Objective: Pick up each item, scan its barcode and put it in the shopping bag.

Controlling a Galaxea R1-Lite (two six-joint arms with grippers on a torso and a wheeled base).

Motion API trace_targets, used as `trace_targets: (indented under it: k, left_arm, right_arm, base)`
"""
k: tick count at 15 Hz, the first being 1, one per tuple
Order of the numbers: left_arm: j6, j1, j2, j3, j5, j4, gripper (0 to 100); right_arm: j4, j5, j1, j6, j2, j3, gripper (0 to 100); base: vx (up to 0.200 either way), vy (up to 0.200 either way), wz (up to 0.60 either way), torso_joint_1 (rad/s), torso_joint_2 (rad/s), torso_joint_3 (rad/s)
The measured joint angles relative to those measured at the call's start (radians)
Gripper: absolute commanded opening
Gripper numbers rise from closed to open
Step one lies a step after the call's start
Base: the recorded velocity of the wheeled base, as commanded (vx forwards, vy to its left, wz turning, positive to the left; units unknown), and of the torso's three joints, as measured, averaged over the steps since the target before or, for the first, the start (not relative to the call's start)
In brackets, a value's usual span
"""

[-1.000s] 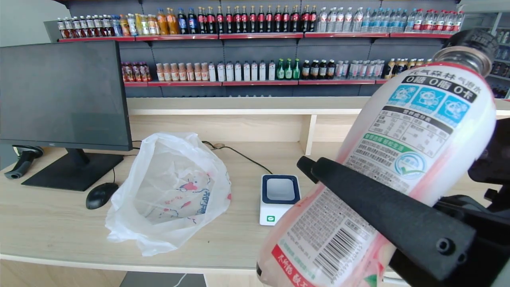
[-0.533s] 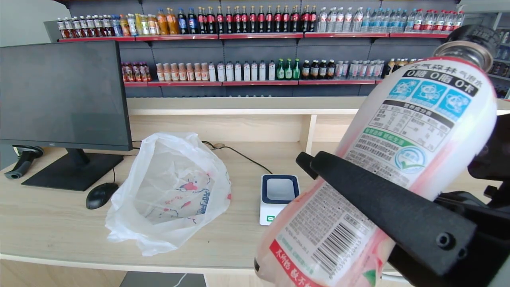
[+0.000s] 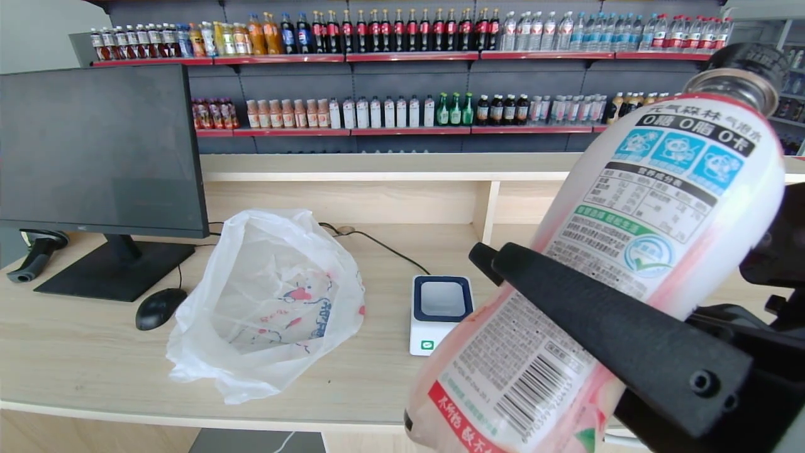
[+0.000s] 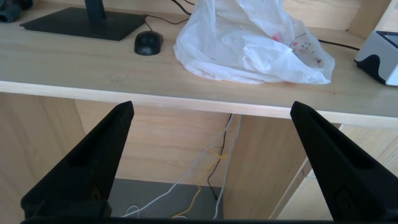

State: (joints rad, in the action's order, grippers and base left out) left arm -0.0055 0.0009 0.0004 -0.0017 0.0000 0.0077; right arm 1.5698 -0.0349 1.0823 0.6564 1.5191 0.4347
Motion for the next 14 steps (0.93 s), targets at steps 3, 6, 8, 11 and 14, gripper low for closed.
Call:
trace_targets:
  k: [3, 6, 8, 11, 14]
  left_arm:
    - [0.000, 0.000, 0.000, 0.000, 0.000, 0.000, 100]
    - [0.000, 0.000, 0.000, 0.000, 0.000, 0.000, 100]
    - [0.000, 0.000, 0.000, 0.000, 0.000, 0.000, 100]
    - [0.000, 0.000, 0.000, 0.000, 0.000, 0.000, 100]
    - [0.000, 0.000, 0.000, 0.000, 0.000, 0.000, 100]
  right_arm:
    - [0.000, 0.000, 0.000, 0.000, 0.003, 0.003, 0]
    - [0.000, 0.000, -0.001, -0.005, 0.006, 0.002, 0]
    - [-0.001, 0.000, -0.001, -0.030, 0.008, -0.001, 0]
    - [0.000, 0.000, -0.001, -0.069, 0.009, -0.005, 0]
    - [-0.001, 0.000, -0.009, -0.140, 0.012, -0.028, 0]
  base:
    - [0.000, 0.000, 0.00, 0.000, 0.00, 0.000]
    - [0.000, 0.000, 0.00, 0.000, 0.00, 0.000]
    - [0.000, 0.000, 0.00, 0.000, 0.00, 0.000]
    - [0.000, 0.000, 0.00, 0.000, 0.00, 0.000]
    - [0.000, 0.000, 0.00, 0.000, 0.00, 0.000]
